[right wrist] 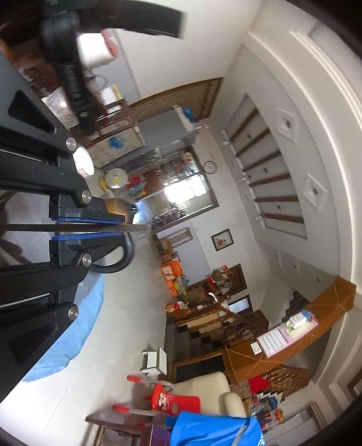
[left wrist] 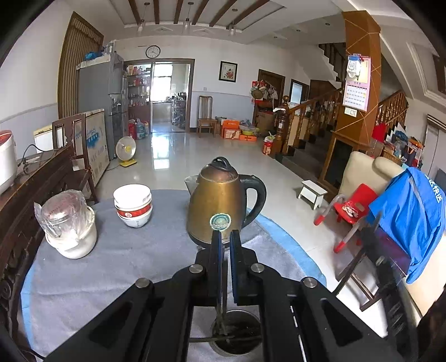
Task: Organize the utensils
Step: 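Open both grippers to drop the chopsticks into the grey cup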
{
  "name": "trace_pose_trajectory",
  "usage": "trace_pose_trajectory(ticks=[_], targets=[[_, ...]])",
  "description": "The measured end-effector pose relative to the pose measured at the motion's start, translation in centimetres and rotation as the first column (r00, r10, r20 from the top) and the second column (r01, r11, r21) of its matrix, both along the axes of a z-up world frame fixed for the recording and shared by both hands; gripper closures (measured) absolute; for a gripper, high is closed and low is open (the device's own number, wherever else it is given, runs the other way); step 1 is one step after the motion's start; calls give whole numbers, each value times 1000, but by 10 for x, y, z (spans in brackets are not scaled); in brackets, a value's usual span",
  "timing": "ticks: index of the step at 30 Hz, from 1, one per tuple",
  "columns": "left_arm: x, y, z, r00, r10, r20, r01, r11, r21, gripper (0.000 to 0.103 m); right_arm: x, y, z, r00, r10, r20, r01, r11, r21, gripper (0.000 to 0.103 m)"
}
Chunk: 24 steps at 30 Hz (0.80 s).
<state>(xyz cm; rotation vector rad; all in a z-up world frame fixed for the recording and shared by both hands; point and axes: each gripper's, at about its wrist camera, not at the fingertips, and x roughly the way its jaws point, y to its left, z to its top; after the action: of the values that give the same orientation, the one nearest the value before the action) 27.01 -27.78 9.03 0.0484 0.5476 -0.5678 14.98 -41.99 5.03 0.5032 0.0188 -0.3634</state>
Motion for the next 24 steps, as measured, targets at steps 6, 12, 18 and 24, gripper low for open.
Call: trace_pose_trajectory(ticks=[6, 12, 18, 24], targets=[[-10, 33, 22, 1000, 5, 13, -5, 999, -52, 97, 2, -3, 21, 997, -54, 62, 53, 999, 11, 97], [-25, 64, 16, 997, 81, 16, -82, 995, 61, 84, 30, 21, 11, 997, -79, 17, 80, 995, -54, 97], [-29, 104, -6, 979, 203, -3, -200, 967, 156, 52, 43, 42, -9, 998, -40, -56, 34, 995, -92, 97], [-35, 129, -31, 970, 241, -37, -226, 946, 233, 36, 38, 57, -24, 992, 12, -127, -29, 990, -136, 96]])
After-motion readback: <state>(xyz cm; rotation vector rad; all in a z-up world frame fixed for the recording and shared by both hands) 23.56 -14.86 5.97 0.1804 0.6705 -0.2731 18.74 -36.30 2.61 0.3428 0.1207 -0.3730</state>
